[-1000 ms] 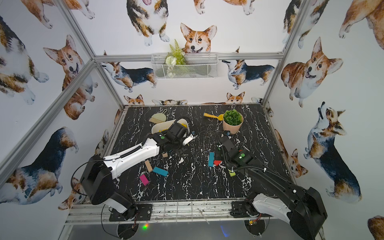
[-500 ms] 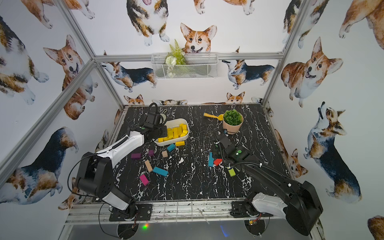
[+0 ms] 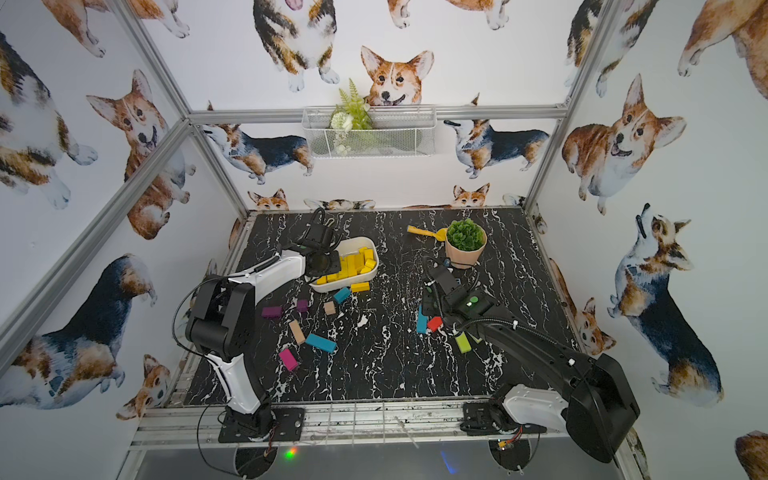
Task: Pick out the yellow building blocks
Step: Place the building block in the storage box, then pick up the building block from the center of the board.
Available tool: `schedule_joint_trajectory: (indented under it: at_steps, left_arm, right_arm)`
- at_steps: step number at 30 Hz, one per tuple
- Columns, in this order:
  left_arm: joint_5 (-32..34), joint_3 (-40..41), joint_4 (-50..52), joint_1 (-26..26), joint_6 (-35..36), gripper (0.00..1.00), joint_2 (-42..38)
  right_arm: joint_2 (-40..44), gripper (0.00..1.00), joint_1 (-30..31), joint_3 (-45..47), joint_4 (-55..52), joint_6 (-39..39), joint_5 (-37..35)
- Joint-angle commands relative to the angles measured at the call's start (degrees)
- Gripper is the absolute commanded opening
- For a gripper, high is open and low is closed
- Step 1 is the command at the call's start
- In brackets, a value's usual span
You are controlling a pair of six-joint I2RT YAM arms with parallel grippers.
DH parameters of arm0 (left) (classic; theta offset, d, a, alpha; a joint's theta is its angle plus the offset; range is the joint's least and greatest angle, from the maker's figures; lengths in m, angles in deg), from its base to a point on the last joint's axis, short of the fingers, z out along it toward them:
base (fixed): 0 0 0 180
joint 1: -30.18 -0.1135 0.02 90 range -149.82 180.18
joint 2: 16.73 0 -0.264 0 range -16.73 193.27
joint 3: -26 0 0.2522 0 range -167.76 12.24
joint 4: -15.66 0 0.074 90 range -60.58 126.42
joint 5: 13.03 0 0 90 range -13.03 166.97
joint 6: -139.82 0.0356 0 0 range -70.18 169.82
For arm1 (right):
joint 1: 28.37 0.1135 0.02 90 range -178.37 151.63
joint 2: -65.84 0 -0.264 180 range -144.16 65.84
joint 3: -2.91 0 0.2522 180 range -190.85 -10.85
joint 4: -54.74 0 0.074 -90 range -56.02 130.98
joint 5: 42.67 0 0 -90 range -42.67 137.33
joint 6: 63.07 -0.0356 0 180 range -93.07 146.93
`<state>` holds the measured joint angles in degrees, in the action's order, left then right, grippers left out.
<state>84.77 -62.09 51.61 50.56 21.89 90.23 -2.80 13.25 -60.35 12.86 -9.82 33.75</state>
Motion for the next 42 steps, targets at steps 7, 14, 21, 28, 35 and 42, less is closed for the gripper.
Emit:
schedule_joint_trajectory:
  at_steps: [7, 14, 21, 28, 35, 42]
  left_arm:
    - [-3.6, 0.9, -0.1, -1.1, -0.4, 0.60, -9.1]
    - [-3.6, 12.1, -5.0, -3.3, -2.4, 0.64, -29.1]
    - [-0.7, 24.8, -3.4, -7.3, -6.6, 0.64, -44.6]
    - [1.2, 37.5, 1.3, -8.2, -10.8, 0.63, -60.0]
    - [1.6, 39.4, 2.5, -8.3, -12.7, 0.62, -64.7]
    - [2.2, 37.9, 2.8, -8.3, -11.5, 0.62, -64.7]
  right_arm:
    - [-9.9, 0.53, 0.6, -10.0, 4.3, 14.7, 5.2]
    - [-21.9, 0.54, 6.8, -15.0, 14.1, 50.6, 9.5]
    - [-38.1, 0.54, 9.3, -27.0, 9.7, 72.2, 16.2]
    - [-47.5, 0.52, 9.1, -35.7, 8.4, 77.7, 15.0]
    - [-52.7, 0.51, 8.8, -40.1, 6.0, 79.0, 13.8]
    - [-56.4, 0.50, 7.4, -44.3, 4.7, 80.1, 11.0]
